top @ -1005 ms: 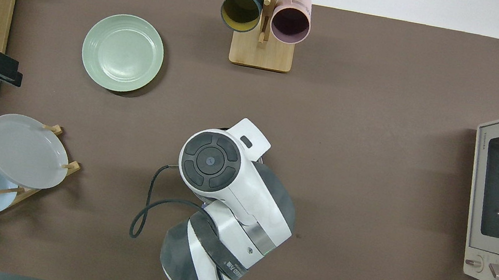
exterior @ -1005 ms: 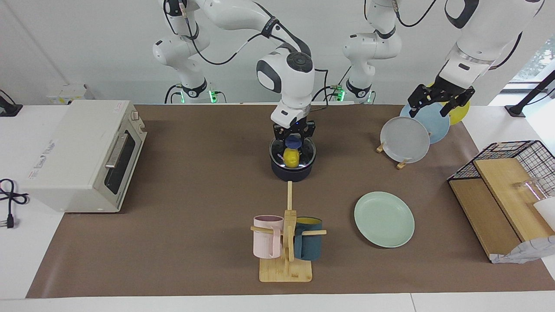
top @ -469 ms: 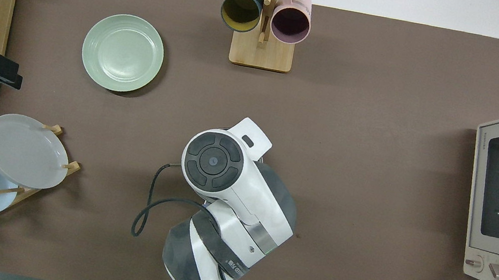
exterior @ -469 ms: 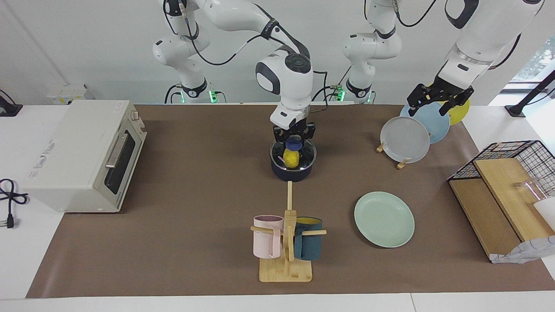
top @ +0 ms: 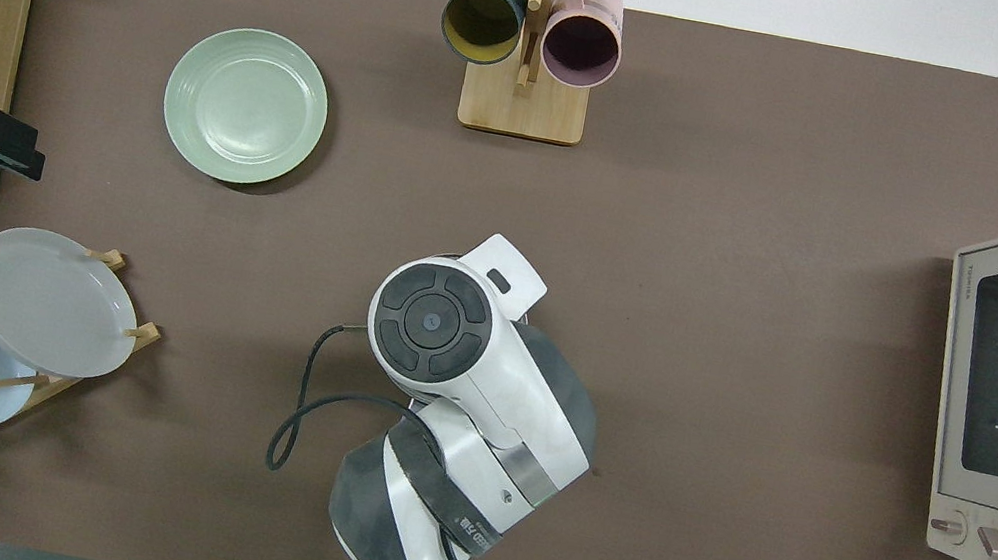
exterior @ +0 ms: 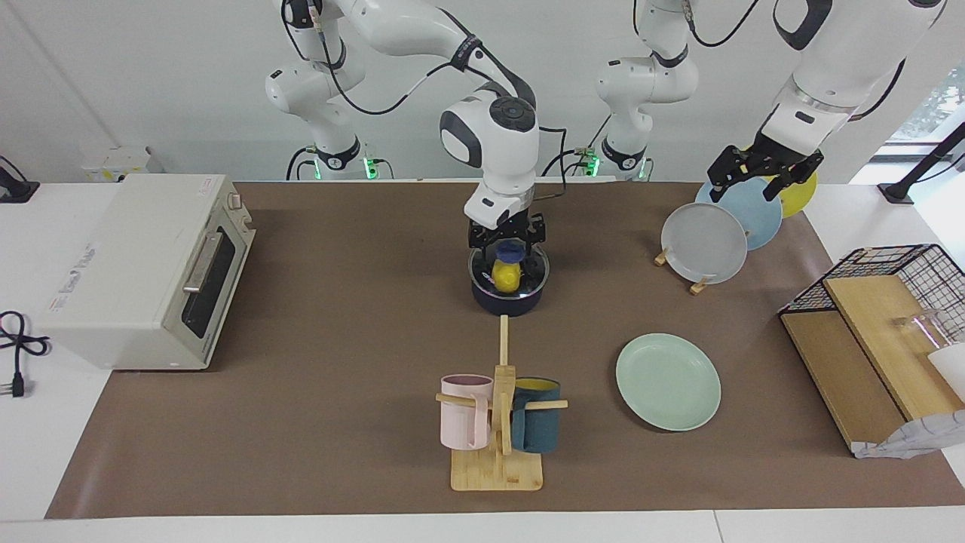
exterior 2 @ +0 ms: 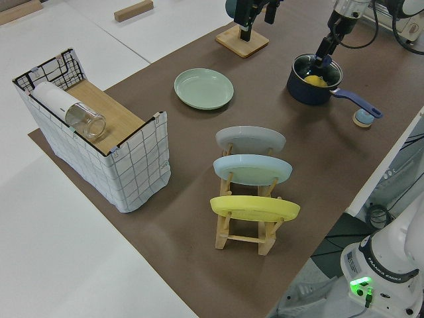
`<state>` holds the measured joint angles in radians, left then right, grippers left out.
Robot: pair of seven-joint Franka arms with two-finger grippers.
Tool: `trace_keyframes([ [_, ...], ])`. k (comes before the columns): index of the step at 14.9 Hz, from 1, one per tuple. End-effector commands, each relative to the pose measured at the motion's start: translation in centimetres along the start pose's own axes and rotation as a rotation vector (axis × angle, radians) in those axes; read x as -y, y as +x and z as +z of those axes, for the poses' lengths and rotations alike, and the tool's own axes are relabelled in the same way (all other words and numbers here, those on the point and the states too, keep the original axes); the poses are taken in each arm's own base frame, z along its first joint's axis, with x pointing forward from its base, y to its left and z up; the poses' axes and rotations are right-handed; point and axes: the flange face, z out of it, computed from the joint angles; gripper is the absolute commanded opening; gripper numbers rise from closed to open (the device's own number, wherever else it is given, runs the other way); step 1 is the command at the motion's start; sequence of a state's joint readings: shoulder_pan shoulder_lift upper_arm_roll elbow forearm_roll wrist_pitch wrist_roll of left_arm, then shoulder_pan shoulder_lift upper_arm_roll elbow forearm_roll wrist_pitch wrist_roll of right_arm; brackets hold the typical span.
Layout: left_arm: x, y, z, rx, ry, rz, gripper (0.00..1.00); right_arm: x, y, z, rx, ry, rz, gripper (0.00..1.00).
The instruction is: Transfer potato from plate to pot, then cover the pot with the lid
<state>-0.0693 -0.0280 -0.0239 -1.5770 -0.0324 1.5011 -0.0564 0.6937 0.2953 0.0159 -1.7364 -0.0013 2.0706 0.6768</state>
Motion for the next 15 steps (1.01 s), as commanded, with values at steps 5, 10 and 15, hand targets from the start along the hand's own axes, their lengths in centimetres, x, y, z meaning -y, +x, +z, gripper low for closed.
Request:
trace_keyframes([
  [5, -0.1, -0.7, -0.4, 0.005, -0.005, -0.004, 1.00, -8.8, 3.7, -12.2, 0.013, -0.033, 0.100, 1.00],
  [10, -0.1, -0.9, -0.7, -0.003, -0.005, -0.004, 1.00, -18.3, 4.0, -18.5, 0.024, -0.024, 0.070, 1.00],
  [15, -0.1, -0.9, -0.8, -0.003, -0.005, -0.005, 1.00, -30.6, 4.3, -21.5, 0.072, -0.042, 0.030, 1.00],
])
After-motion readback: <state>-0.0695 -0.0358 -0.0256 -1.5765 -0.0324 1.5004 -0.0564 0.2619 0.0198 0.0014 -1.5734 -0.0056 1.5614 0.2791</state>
